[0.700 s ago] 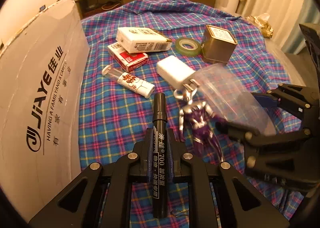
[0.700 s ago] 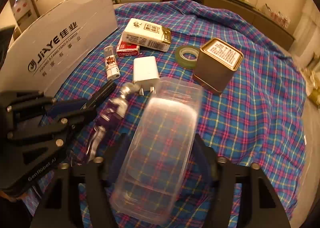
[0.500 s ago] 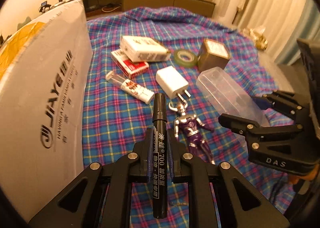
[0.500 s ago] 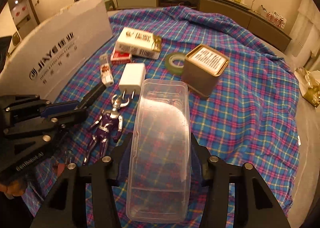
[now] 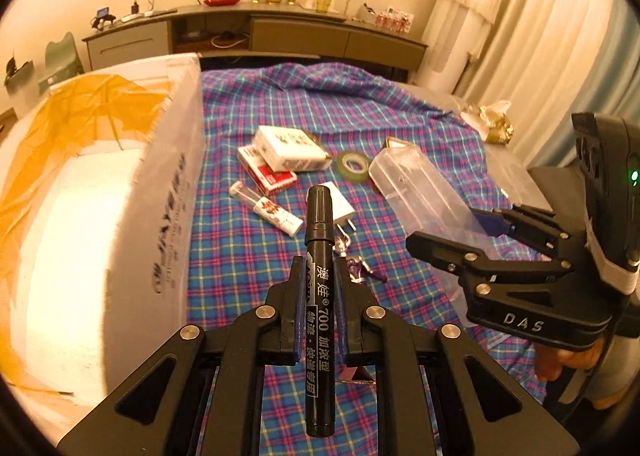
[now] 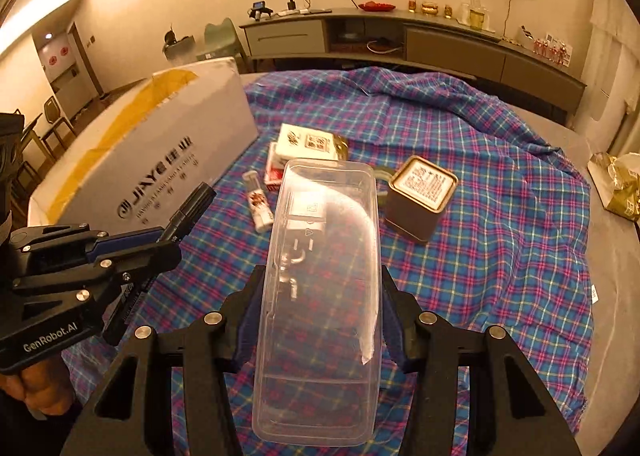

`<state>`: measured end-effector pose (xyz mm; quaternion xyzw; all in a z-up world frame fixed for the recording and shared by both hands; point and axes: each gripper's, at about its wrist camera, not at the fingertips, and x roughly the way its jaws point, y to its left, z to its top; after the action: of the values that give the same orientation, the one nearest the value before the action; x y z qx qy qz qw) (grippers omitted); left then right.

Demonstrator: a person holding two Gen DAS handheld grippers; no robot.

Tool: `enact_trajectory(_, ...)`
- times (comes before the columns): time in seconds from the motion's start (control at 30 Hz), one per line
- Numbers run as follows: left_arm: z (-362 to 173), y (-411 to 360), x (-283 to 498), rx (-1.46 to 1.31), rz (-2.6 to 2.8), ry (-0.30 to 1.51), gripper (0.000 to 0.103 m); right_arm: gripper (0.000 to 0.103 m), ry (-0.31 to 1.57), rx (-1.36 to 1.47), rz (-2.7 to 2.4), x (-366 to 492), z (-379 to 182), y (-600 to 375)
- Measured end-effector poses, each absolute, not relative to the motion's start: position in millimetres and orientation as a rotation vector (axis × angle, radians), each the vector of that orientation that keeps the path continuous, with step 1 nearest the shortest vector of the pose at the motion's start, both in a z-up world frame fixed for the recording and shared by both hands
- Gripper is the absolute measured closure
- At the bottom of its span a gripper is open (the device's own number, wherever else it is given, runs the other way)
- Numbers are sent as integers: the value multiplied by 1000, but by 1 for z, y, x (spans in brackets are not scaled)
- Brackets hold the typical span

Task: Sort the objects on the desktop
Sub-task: 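Carry the black marker in the left tool while the right tool carries the clear box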

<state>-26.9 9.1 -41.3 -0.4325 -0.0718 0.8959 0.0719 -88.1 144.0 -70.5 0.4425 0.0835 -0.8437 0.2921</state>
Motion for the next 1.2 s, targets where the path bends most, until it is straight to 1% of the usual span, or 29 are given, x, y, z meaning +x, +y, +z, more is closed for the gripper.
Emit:
enact_trajectory(0.37, -4, -7, -9, -1275, 2801, -203, 90, 50, 192, 1061, -2249, -67, -43, 133)
enact_trajectory(0.53, 8, -25, -5, -1275, 2857, -184, 90, 50, 189, 1062, -2230, -58, -34, 123)
enact_trajectory(0.83, 25, -60, -1, -1290, 2912, -164, 90, 50, 239, 1064, -2181, -47, -11, 88)
enact_trajectory(1.07, 37, -83, -5, -1293, 2942, -103, 90, 50, 239, 1065, -2142, -48, 7, 58)
enact_trajectory(1.2, 39, -100, -12, -1299, 2947, -125, 89, 50, 231, 1078, -2115, -50, 13, 43)
